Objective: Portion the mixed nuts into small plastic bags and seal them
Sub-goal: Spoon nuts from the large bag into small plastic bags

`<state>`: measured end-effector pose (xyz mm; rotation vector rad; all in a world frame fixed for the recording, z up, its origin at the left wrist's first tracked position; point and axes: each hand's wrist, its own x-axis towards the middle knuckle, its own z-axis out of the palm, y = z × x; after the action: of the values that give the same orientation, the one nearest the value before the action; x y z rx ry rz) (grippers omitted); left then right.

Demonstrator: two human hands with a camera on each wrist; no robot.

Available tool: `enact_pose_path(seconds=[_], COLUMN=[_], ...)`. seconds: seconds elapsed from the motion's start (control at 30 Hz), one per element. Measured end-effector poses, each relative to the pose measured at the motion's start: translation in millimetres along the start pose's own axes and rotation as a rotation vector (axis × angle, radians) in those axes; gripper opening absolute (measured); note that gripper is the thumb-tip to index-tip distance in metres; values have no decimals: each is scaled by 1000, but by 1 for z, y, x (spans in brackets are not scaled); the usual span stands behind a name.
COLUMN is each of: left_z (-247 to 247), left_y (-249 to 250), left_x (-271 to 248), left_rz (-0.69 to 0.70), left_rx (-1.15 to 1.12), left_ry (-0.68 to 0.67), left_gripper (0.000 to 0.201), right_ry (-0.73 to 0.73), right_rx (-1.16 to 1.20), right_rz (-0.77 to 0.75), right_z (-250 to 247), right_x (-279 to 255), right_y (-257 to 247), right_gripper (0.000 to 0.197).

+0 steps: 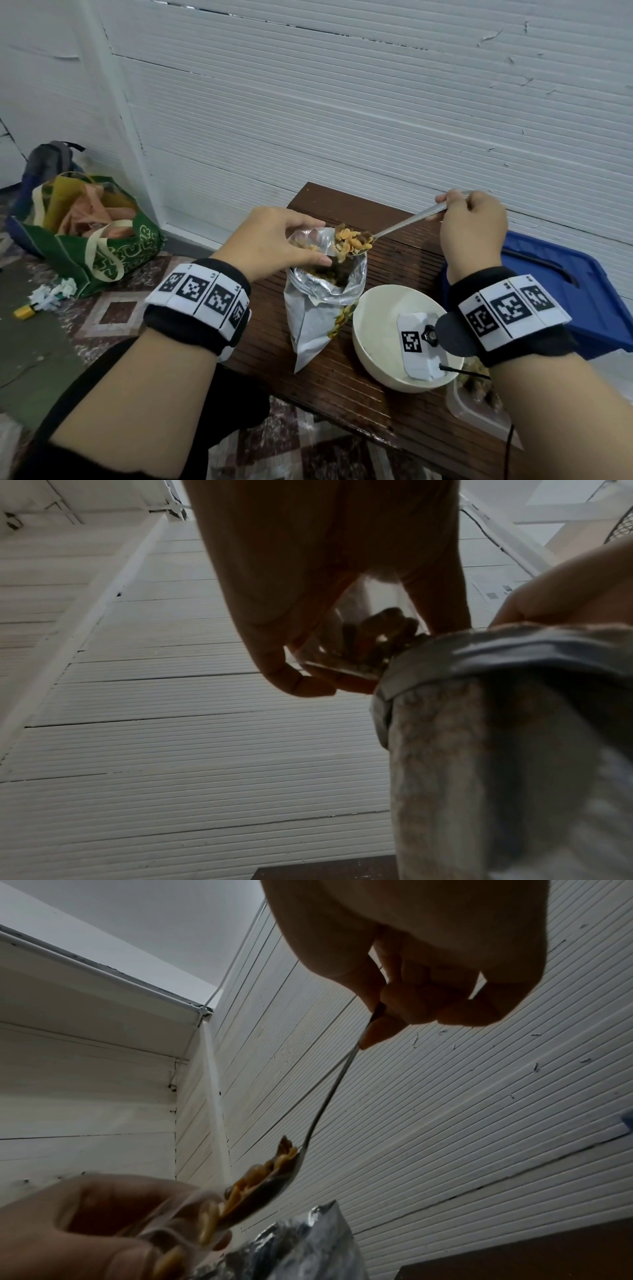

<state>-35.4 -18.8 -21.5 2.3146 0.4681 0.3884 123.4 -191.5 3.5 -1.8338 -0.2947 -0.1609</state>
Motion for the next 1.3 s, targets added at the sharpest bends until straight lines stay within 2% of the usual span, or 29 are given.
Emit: enact_pose_path(seconds=[0.3, 0.4, 0.57, 0.77, 1.03, 1.3], left_z=[-2, -1, 0, 2, 8, 5], left_y=[-1, 2, 3, 5, 8, 7], left_x=[2, 2, 2, 2, 3, 3], left_rz=[21, 27, 36, 48, 42, 38], left_rx=[196, 204, 182, 123, 130, 238], left_ry=[-30, -42, -83, -39, -41, -33], left_gripper=[68, 71, 86, 71, 69, 70], right_ry=[-10, -17, -20, -31, -68, -130], right_rx=[-10, -7, 3, 2, -6, -1], right_rz=[17, 14, 38, 51, 53, 76], right_z=[4, 5, 7, 8, 14, 23], right_x=[-3, -4, -5, -4, -7, -7], right_y=[0, 0, -1, -3, -1, 6], right_gripper=[27, 28, 26, 29, 29, 29])
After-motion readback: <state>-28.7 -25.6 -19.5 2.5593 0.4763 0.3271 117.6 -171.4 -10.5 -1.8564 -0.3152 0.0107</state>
